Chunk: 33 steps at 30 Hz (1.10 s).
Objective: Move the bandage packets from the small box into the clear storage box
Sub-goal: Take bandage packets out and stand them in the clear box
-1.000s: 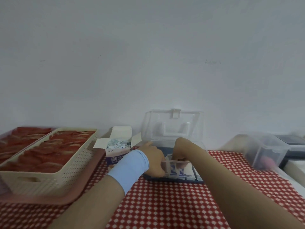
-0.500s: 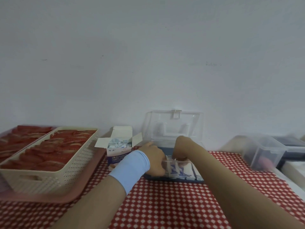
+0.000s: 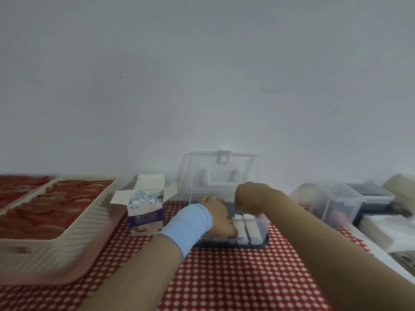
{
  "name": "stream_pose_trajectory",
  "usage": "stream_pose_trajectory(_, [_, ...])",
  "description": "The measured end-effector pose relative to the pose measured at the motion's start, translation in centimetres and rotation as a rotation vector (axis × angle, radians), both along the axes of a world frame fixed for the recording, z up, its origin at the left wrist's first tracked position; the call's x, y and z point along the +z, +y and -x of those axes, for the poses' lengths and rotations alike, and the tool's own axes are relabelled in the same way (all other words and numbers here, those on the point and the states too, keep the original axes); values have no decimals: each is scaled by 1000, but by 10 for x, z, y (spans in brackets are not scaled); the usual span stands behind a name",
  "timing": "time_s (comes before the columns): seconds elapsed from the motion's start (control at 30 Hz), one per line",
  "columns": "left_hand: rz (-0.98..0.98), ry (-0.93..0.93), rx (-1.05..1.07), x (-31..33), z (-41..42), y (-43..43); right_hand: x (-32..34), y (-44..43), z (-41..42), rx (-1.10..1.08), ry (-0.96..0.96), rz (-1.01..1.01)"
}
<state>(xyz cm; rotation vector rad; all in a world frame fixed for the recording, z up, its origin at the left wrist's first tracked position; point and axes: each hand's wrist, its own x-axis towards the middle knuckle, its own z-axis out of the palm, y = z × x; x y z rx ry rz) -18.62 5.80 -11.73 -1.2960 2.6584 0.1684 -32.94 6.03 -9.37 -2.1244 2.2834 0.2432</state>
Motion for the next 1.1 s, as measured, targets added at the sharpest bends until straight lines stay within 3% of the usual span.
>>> stream_pose_trajectory(0.37, [-39,-67,6,2,5,2,-11,-2,6,122,167,-36])
stream_pose_trajectory(0.8, [-31,-58,-41,2,5,-1,-11,-1,8,147,131,-32])
stream_pose_trajectory(0.9, [-76,86,-95,16,-7,-4,3,-3,8,131,20,0])
stream_pose_trajectory(1.0, [-125,384,-68,46,-34,-3,25,-2,4,156,-222,97])
stream_pose_trajectory(1.1, [-31,609,45,70,-75,-7,47,1,-15,204,-467,272])
